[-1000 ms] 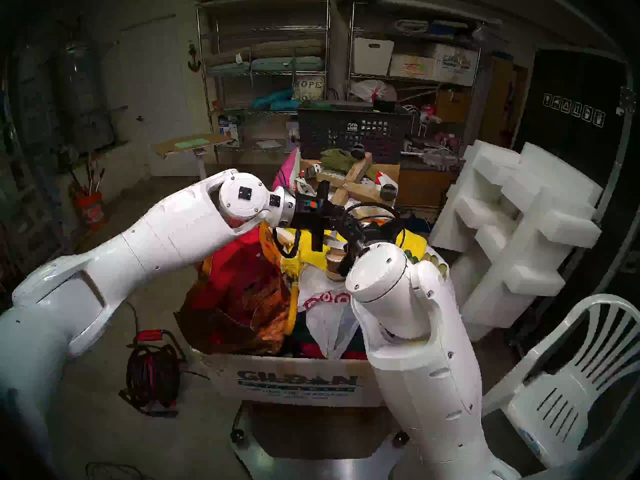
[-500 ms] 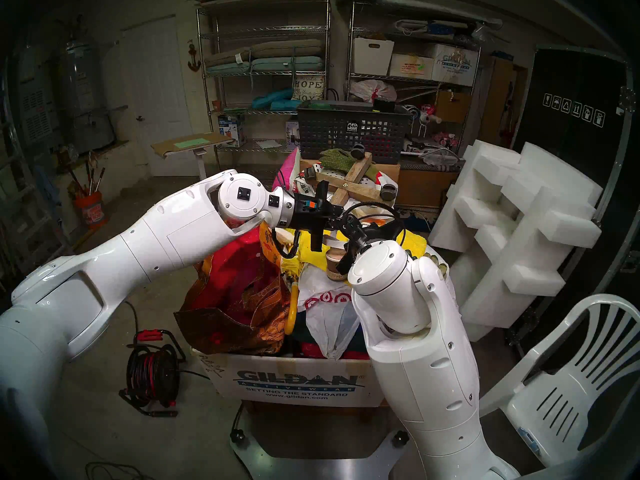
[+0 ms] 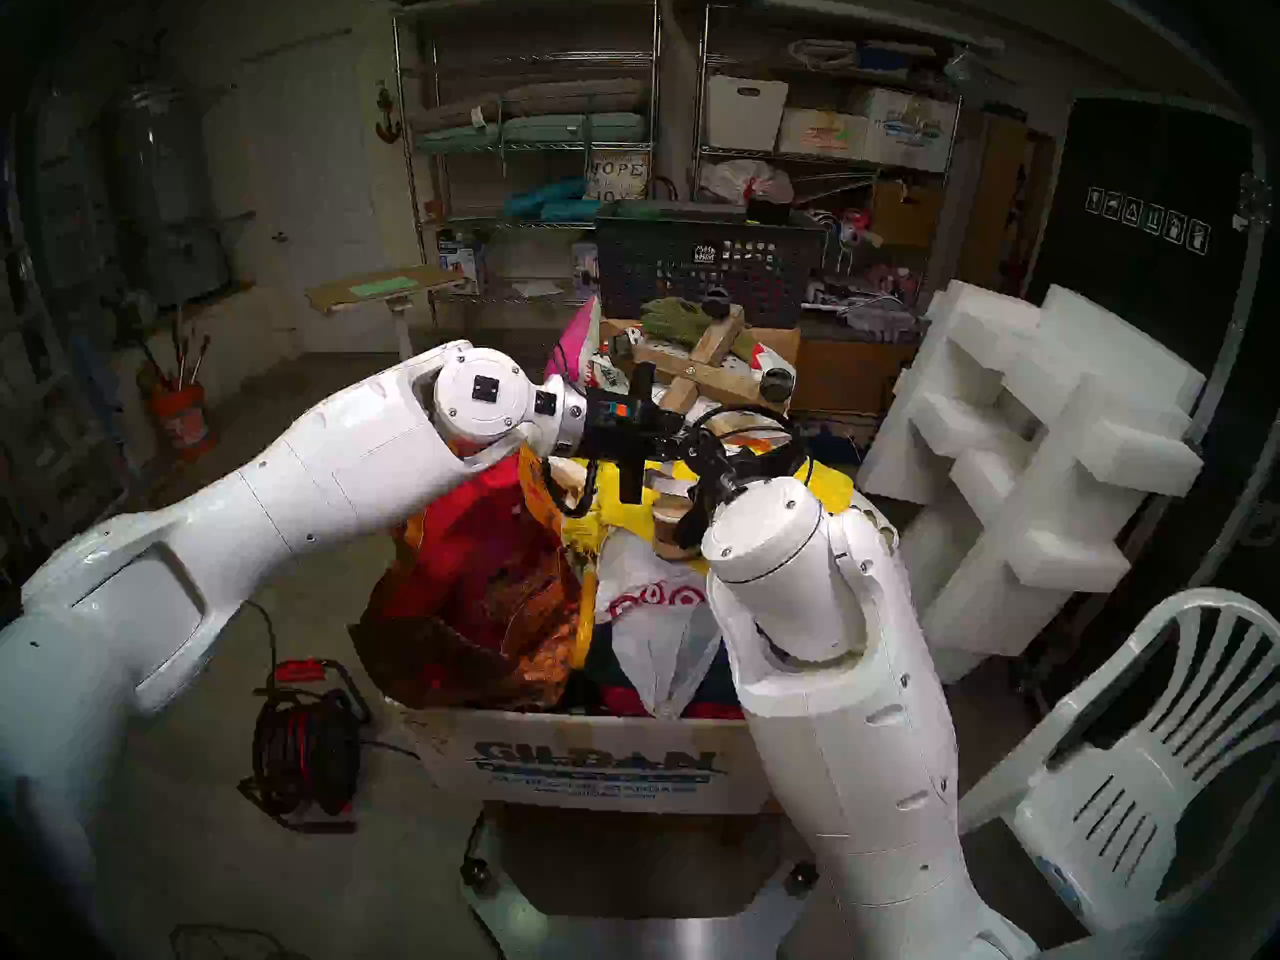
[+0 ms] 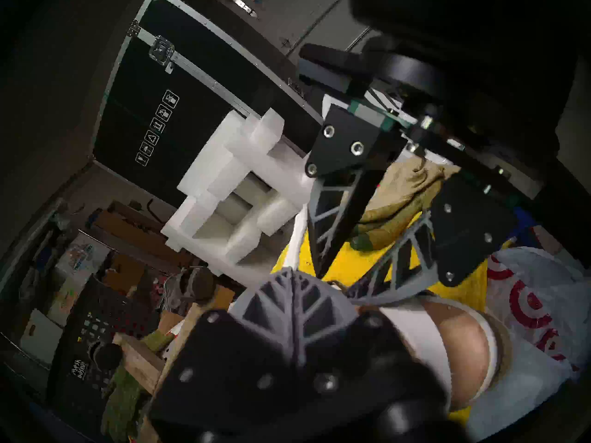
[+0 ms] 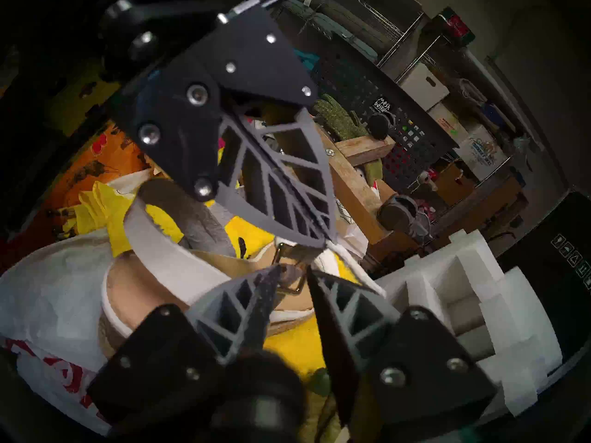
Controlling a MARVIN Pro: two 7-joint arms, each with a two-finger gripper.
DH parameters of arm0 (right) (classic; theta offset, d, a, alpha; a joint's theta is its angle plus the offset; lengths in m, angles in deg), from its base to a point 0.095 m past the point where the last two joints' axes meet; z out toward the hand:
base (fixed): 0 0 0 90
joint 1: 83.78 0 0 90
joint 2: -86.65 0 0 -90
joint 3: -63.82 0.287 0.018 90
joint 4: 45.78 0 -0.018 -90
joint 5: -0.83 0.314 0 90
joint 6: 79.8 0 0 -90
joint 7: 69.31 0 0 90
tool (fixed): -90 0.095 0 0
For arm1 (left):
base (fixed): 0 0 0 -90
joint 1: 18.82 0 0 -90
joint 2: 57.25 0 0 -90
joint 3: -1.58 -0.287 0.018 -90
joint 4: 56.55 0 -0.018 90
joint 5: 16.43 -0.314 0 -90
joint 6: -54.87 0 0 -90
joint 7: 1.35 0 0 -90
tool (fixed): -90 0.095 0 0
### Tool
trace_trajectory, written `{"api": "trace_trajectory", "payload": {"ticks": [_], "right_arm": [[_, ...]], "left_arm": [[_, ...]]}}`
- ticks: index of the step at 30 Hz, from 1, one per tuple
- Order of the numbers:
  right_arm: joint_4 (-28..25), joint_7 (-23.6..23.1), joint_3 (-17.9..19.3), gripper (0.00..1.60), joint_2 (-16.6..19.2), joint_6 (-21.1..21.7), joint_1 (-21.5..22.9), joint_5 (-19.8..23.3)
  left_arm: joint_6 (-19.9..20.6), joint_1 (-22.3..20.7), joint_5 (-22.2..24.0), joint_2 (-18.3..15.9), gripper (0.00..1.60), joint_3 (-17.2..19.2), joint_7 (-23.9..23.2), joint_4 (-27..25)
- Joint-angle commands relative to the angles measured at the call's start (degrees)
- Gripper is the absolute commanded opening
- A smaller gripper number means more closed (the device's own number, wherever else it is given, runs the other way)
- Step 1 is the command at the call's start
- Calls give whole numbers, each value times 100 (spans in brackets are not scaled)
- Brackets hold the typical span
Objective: Unbuckle a shoe
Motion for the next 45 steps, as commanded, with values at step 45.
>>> {"api": "trace_trajectory", "payload": {"ticks": [45], "right_arm": [[-360, 1306, 241, 67, -8, -10, -148, 1825]], "left_arm": [[-77, -133, 18, 59, 0, 78, 30, 107]]}}
